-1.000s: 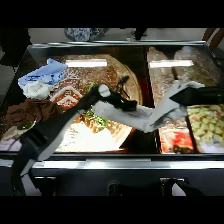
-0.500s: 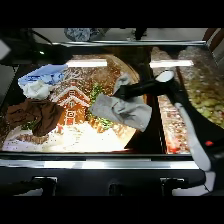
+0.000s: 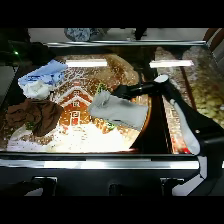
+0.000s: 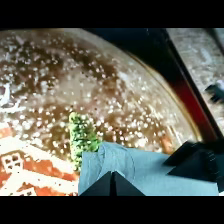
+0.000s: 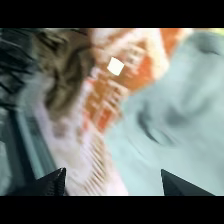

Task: Fold the shirts.

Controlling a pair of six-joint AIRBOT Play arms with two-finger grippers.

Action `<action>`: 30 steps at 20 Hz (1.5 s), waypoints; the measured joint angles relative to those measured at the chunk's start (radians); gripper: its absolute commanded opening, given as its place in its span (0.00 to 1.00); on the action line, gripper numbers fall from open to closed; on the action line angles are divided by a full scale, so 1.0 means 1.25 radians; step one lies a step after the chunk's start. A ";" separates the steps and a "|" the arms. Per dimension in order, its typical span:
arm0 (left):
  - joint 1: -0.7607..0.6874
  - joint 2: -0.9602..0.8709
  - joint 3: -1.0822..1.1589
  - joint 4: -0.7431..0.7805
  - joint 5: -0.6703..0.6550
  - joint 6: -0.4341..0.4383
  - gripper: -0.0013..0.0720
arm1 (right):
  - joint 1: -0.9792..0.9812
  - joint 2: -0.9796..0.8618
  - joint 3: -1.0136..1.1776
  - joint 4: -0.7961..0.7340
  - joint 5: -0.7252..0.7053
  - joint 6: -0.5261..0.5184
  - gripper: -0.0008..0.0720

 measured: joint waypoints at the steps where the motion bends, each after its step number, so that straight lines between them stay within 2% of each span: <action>1: 0.000 0.001 -0.009 0.000 -0.001 0.005 0.07 | -0.040 0.022 -0.001 -0.086 0.033 0.019 0.91; 4: 0.002 0.002 -0.027 0.005 -0.003 0.013 0.07 | -0.153 0.082 -0.061 -0.333 0.123 0.071 0.91; 6: 0.002 0.002 -0.033 0.005 -0.004 0.017 0.07 | -0.205 0.116 -0.165 -0.390 0.137 0.089 0.91; 9: -0.002 0.002 -0.037 0.005 -0.005 0.018 0.07 | -0.237 0.140 -0.336 -0.302 0.067 0.062 0.90; 12: -0.017 0.002 -0.038 0.005 -0.005 0.019 0.07 | -0.230 0.149 -0.448 -0.150 -0.041 0.006 0.78; 14: -0.029 0.000 -0.038 0.005 -0.003 0.019 0.07 | -0.214 0.149 -0.482 -0.087 -0.098 -0.014 0.50; 15: -0.037 -0.002 -0.038 0.004 -0.003 0.019 0.07 | -0.206 0.149 -0.493 -0.062 -0.123 -0.021 0.14; 16: -0.044 -0.006 -0.038 0.004 -0.003 0.019 0.07 | -0.199 0.149 -0.500 -0.033 -0.145 -0.031 0.07; 20: -0.064 -0.022 -0.039 0.004 -0.002 0.019 0.07 | -0.209 0.162 -0.494 0.028 -0.171 -0.091 0.07; 23: -0.070 -0.033 -0.039 0.005 -0.001 0.019 0.07 | -0.282 0.179 -0.422 0.004 -0.119 -0.115 0.07; 30: -0.073 -0.042 -0.039 0.005 -0.002 0.019 0.07 | -0.626 0.234 -0.235 -0.149 0.033 -0.053 0.07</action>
